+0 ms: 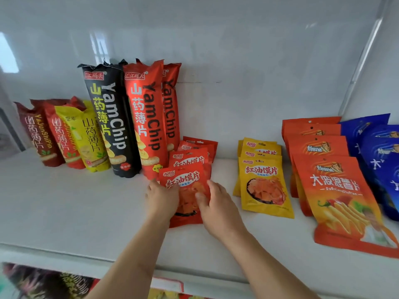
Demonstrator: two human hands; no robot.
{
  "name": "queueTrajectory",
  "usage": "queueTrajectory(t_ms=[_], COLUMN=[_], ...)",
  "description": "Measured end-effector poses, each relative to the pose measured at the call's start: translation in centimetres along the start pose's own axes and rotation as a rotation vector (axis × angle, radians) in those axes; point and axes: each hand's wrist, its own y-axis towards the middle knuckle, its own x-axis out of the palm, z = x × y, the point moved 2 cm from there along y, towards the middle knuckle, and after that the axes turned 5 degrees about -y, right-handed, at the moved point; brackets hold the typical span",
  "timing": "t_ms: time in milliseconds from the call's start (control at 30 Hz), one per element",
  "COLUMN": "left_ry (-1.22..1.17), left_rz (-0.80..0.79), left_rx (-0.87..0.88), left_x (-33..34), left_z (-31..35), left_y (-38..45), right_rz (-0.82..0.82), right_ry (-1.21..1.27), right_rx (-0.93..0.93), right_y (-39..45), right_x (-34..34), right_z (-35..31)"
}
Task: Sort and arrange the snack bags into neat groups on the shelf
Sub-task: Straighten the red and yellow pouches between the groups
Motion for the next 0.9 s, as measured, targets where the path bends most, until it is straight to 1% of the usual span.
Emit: queueTrajectory(t_ms=[67, 133, 200, 267, 433, 533, 600, 700, 767, 900], left_ry=[-0.03, -0.007, 0.057, 0.08, 0.17, 0.153, 0.208, 0.341, 0.372, 0.375], left_rz=[-0.068, -0.165, -0.262, -0.302, -0.29, -0.301, -0.302, -0.258, -0.284, -0.35], left_rx=[0.004, 0.037, 0.088, 0.117, 0.204, 0.204, 0.226, 0.347, 0.403, 0.289], left_x=[0.1, 0.3, 0.6, 0.7, 1.1, 1.2, 1.4, 1.8, 2.4, 3.2], left_z=[0.3, 0.8, 1.0, 1.2, 1.4, 1.1, 1.0, 1.4, 1.7, 1.8], left_y=[0.5, 0.9, 1.6, 2.3, 4.3, 5.2, 5.6, 5.3, 5.2, 5.8], right_rz=[-0.045, -0.005, 0.044, 0.075, 0.072, 0.071, 0.069, 0.068, 0.072, 0.082], right_ry=[-0.065, -0.143, -0.15, -0.177, -0.219, -0.239, -0.243, -0.255, -0.258, -0.25], right_rx=[0.072, 0.134, 0.188, 0.221, 0.303, 0.329, 0.347, 0.367, 0.38, 0.385], right_y=[0.6, 1.0, 1.0, 1.0, 1.5, 1.6, 1.7, 1.8, 2.0, 2.0], right_x=[1.2, 2.0, 2.2, 2.4, 2.8, 2.8, 2.8, 2.9, 2.9, 2.8], right_z=[-0.4, -0.7, -0.9, -1.1, -1.2, -1.1, -1.1, -1.2, -1.2, -1.1])
